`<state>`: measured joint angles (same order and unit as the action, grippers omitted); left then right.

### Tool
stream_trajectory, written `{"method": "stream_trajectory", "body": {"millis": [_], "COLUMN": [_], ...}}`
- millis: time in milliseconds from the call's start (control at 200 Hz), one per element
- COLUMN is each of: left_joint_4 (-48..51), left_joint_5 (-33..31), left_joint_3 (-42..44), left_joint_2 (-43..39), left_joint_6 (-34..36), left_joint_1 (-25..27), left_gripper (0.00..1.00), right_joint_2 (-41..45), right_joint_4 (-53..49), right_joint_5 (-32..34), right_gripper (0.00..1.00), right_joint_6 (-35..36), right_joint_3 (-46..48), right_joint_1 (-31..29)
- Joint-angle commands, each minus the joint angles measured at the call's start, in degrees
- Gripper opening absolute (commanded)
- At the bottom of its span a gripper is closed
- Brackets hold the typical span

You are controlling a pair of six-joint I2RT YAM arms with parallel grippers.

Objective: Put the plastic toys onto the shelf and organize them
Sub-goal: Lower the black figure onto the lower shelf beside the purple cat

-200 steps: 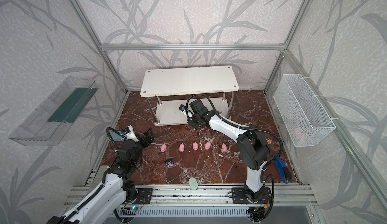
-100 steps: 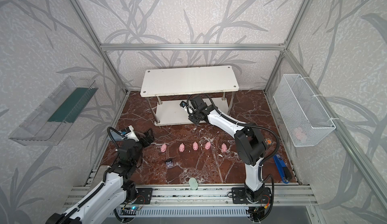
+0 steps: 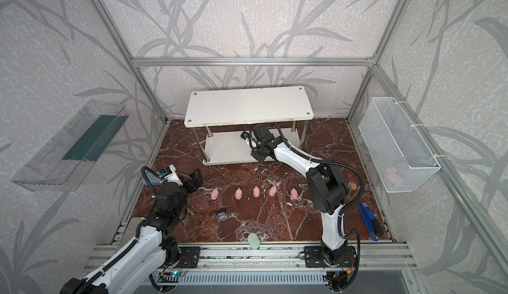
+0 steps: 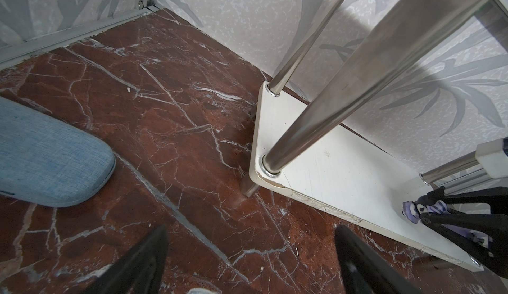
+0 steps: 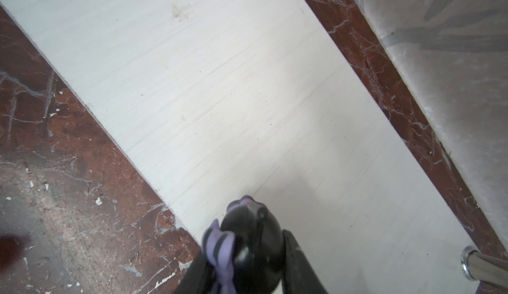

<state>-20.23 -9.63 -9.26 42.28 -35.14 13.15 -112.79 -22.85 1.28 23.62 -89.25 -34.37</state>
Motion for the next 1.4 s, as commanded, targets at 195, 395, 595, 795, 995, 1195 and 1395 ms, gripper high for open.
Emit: {"method": "stream_trajectory", "body": {"millis": [195, 395, 595, 795, 995, 1195, 1395], "left_joint_4": [-1.5, -1.7, -1.9, -1.9, -2.1, -2.2, -2.2], "left_joint_5": [-1.4, -1.4, -1.5, -1.4, -1.5, -1.6, -1.7], "left_joint_3": [0.6, 0.6, 0.5, 0.5, 0.6, 0.7, 0.7], "left_joint_2": [0.2, 0.5, 0.7, 1.1, 1.3, 1.2, 1.2], "left_joint_6": [-0.4, -0.4, -0.4, -0.5, -0.5, -0.6, -0.6], "left_joint_1": [0.1, 0.1, 0.1, 0.1, 0.1, 0.1, 0.1], "left_gripper": [0.93, 0.93, 0.93, 0.93, 0.93, 0.93, 0.93], "right_joint_2": [-2.1, -2.6, -3.3, -3.6, -3.6, -3.6, -3.5], "right_joint_4": [-2.5, -3.1, -3.8, -4.0, -4.1, -4.2, -4.0], "right_joint_5": [-0.6, -1.0, -1.2, -1.3, -1.4, -1.4, -1.1], "right_gripper": [0.22, 0.22, 0.22, 0.22, 0.24, 0.26, 0.29], "right_joint_6": [-1.8, -2.2, -2.7, -3.0, -3.4, -3.6, -3.8], "right_joint_3": [-3.4, -3.7, -4.3, -4.3, -4.1, -3.9, -3.9], "right_joint_1": [1.5, 2.0, 2.6, 3.0, 3.4, 3.5, 3.6]}}
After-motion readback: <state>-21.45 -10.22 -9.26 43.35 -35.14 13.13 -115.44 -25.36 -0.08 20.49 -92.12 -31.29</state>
